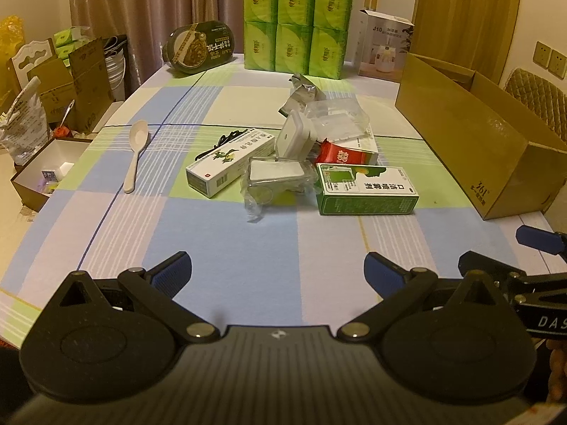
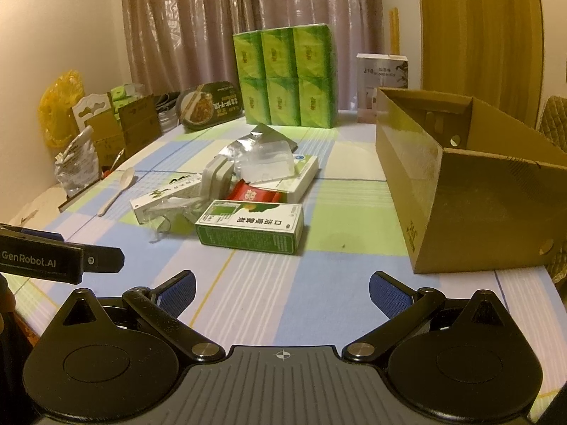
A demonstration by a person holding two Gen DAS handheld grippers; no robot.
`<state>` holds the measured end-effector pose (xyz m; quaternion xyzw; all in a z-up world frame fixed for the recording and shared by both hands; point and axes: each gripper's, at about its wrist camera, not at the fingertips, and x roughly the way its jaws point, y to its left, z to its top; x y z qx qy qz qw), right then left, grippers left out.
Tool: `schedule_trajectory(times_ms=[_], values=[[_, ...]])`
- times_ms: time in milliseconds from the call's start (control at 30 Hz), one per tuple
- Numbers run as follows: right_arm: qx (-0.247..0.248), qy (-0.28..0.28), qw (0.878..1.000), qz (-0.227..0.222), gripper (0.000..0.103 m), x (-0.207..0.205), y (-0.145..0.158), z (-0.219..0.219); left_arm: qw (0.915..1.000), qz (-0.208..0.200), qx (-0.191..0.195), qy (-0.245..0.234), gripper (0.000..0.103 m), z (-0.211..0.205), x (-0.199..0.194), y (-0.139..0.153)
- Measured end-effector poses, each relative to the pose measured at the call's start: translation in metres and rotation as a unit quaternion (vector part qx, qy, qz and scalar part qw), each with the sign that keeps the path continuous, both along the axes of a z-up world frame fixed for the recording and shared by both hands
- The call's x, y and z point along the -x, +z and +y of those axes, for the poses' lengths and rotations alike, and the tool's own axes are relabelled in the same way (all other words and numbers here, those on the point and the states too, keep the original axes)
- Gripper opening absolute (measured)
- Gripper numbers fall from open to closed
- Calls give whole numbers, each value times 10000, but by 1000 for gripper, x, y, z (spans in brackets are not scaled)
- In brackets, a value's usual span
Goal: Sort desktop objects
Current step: 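Move both tools toward the cluttered objects on the table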
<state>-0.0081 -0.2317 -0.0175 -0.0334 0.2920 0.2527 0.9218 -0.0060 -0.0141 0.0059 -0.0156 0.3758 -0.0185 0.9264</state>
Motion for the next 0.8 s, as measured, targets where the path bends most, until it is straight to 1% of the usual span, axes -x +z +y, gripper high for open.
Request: schedule_trajectory(times_ms=[200,400,533,700,800], values=[[37,163,9997,-186,101,2,3,5,10000,2,22,45,102,4,-2,3],[53,255,9995,-161,101,-2,7,7,9999,-70,30,150,102,14,-6,11],[65,421,9989,-206,101,-6,12,11,9997,-144,1,180,102,23,-11,18],[134,759,9966,-309,101,-10,17,23,9994,-244,-61,232,102,35,-19,28],[292,1109,9926,-392,101,-18,19,33,9993,-296,-115,207,102,40,-23,33]])
